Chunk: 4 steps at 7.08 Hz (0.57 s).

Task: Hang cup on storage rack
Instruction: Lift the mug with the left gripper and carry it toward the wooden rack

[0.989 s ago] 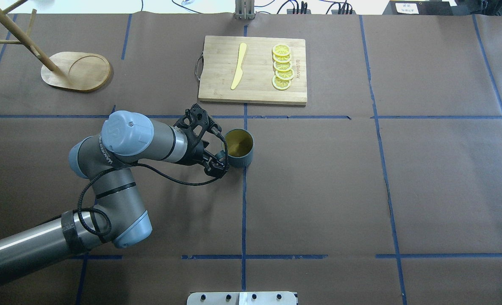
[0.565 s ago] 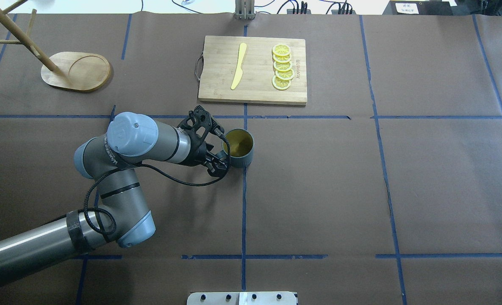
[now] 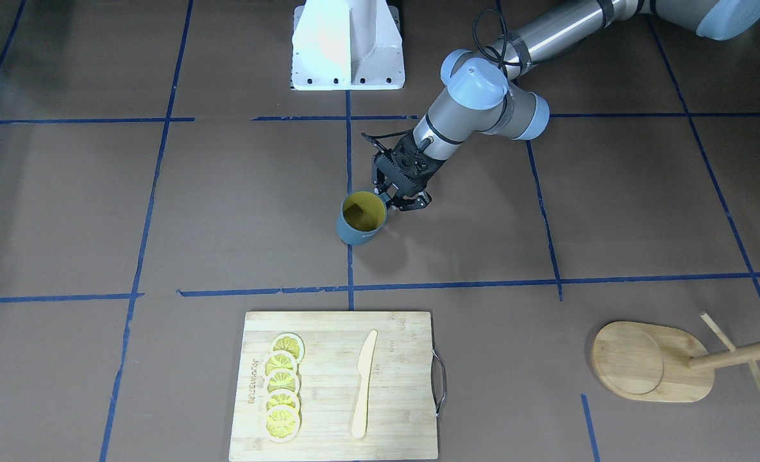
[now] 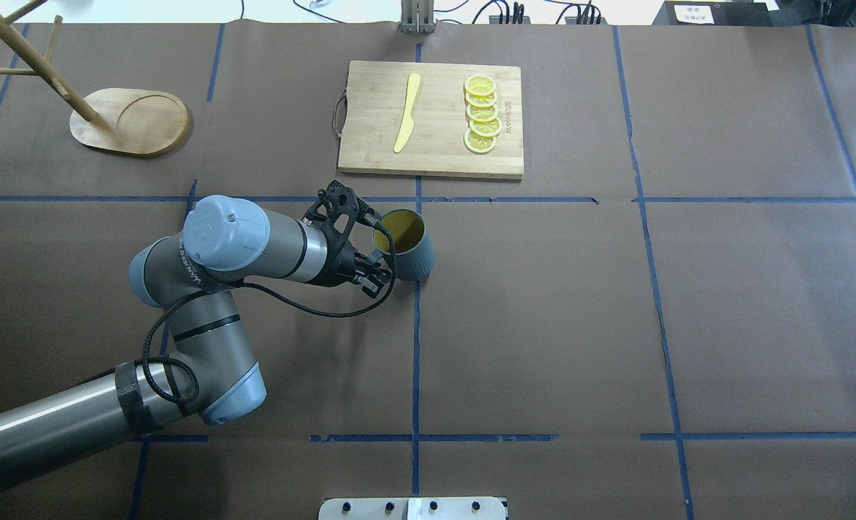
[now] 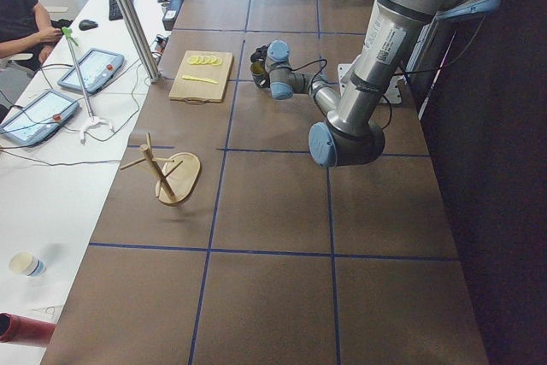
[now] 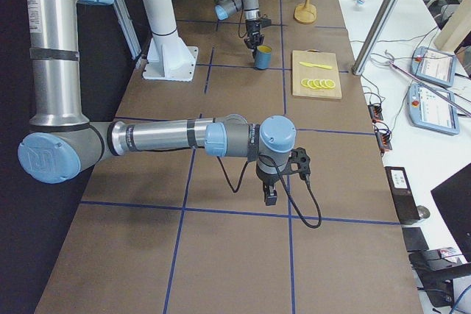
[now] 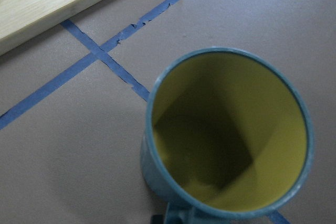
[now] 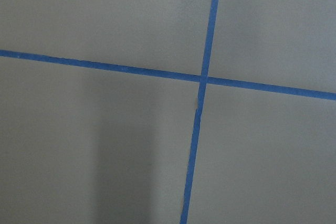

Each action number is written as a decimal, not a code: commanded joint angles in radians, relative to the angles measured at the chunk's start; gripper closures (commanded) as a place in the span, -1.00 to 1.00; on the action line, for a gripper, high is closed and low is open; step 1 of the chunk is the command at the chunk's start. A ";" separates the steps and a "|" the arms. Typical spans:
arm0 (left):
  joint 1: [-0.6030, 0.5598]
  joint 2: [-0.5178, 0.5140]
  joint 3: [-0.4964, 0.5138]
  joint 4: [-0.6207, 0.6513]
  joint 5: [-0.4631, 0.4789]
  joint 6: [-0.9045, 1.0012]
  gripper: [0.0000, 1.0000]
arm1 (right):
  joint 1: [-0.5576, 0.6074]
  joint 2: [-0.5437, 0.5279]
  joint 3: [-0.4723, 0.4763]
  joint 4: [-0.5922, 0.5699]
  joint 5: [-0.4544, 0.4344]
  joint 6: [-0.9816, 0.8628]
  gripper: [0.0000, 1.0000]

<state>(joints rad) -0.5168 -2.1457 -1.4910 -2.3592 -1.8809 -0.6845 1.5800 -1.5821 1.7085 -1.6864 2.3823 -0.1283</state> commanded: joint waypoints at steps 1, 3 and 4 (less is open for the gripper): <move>-0.032 0.001 -0.038 -0.029 -0.042 -0.127 1.00 | 0.000 0.004 0.000 0.001 0.000 -0.002 -0.99; -0.188 0.006 -0.078 -0.035 -0.244 -0.185 1.00 | 0.001 0.004 -0.001 0.001 0.001 -0.002 -0.99; -0.266 0.026 -0.081 -0.048 -0.292 -0.237 1.00 | 0.008 -0.007 -0.009 -0.002 0.008 -0.001 -0.99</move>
<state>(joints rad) -0.6892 -2.1367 -1.5616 -2.3964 -2.0945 -0.8714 1.5827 -1.5811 1.7055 -1.6865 2.3851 -0.1320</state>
